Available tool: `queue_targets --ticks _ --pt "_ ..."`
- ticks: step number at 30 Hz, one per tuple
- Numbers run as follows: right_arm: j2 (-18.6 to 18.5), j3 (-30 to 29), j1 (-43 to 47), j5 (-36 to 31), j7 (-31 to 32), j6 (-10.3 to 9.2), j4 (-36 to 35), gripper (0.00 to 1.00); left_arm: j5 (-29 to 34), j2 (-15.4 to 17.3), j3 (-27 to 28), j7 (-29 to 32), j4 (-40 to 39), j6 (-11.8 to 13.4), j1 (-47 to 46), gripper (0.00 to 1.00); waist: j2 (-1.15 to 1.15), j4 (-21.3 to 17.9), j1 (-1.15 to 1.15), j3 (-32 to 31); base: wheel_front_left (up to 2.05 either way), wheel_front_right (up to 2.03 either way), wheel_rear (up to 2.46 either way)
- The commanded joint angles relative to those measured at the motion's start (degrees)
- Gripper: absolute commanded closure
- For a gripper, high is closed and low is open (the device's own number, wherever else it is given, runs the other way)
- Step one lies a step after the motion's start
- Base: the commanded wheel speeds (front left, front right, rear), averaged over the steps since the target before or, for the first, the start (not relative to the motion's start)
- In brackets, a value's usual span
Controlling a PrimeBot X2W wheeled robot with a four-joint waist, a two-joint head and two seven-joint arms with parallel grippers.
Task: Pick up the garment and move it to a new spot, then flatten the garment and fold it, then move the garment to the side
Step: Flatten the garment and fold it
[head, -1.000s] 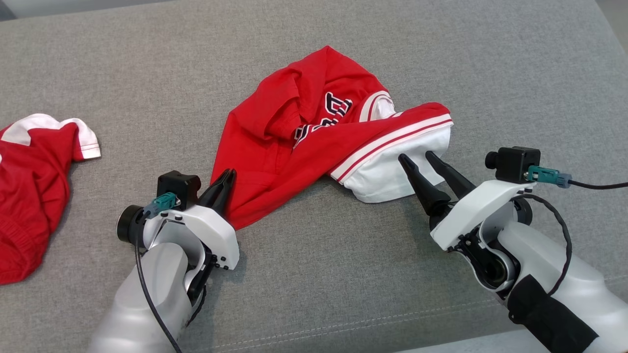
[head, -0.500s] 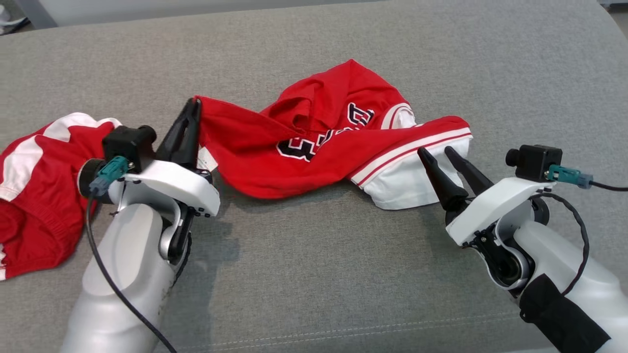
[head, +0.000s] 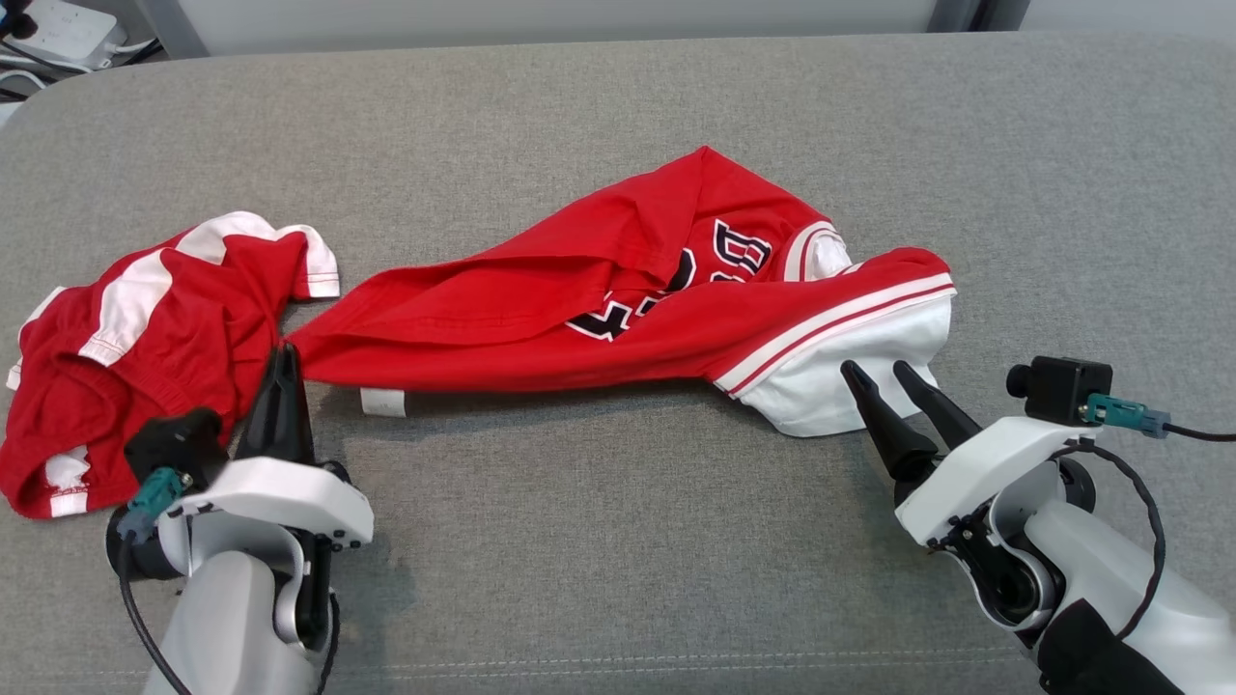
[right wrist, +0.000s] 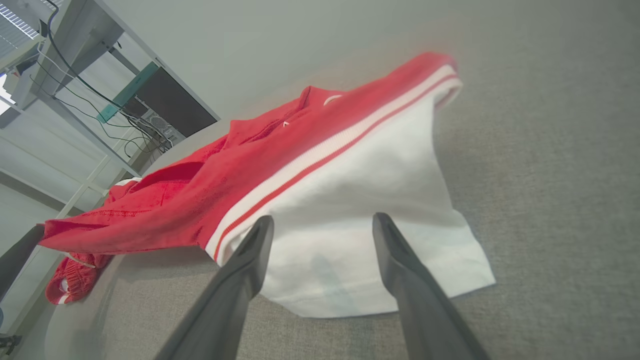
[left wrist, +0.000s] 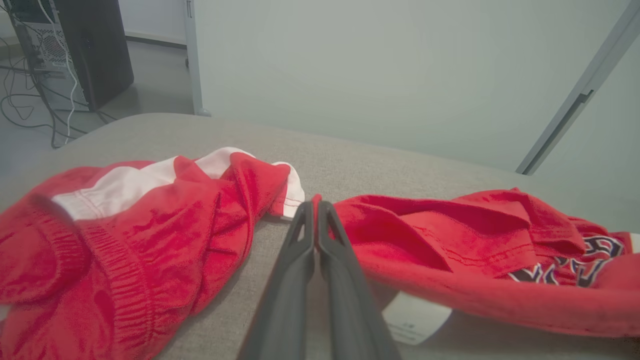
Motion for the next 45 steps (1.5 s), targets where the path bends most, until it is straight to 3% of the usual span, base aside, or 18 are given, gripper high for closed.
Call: queue_targets --ticks 1,15,16,17,18,19,29,36,45 --pt "-0.76 -0.08 1.49 -0.35 -0.83 0.26 -0.59 0.00 0.84 1.01 1.77 -0.28 -1.00 -0.27 0.30 1.00 0.00 0.10 0.00 0.07 0.00 0.00 0.00" --pt "-0.07 -0.15 2.67 -0.65 -0.83 0.26 -0.65 0.00 1.89 -0.55 3.28 -0.28 5.74 -0.58 2.36 1.00 0.00 -0.84 0.00 0.39 0.00 0.00 0.00" --pt "-0.11 -0.26 2.90 -0.60 -0.83 0.26 -0.73 0.00 1.72 -0.55 3.35 -0.28 6.08 -0.52 2.37 0.95 0.00 -0.88 0.00 0.42 0.00 0.00 0.00" --pt "-0.14 -0.40 3.13 -0.55 -0.83 0.26 -0.79 0.00 1.55 -0.56 3.48 -0.28 6.28 -0.44 2.38 0.61 0.00 -0.92 0.00 0.41 0.00 0.00 0.00" --pt "-0.18 -0.57 3.35 -0.47 -0.83 0.26 -0.84 0.00 1.43 -0.56 3.54 -0.28 6.39 -0.37 2.38 0.17 0.00 -0.97 0.00 0.39 0.00 0.00 0.00" --pt "-0.26 -0.75 3.54 -0.44 -0.83 0.26 -0.89 0.00 1.37 -0.57 3.58 -0.28 6.38 -0.21 2.40 0.00 0.00 -0.98 0.00 0.38 0.00 0.00 0.00" --pt "-0.09 -2.40 4.78 -0.68 -0.83 0.26 -1.08 0.00 4.38 -0.58 6.65 -0.28 1.61 0.19 3.94 0.00 0.00 -0.27 0.00 -0.30 0.00 0.00 0.00" --pt "0.53 -2.45 5.18 -0.67 -0.83 0.26 -0.95 0.00 2.71 -0.58 4.36 -0.28 4.79 -2.27 4.54 0.00 0.00 0.09 0.00 -1.42 0.00 0.00 0.00" --pt "0.41 -2.18 4.88 -0.77 -0.83 0.26 -1.33 0.00 -0.97 -0.58 1.50 -0.28 9.94 -2.44 2.61 0.00 0.00 -0.99 0.00 -0.97 0.00 0.00 0.00"
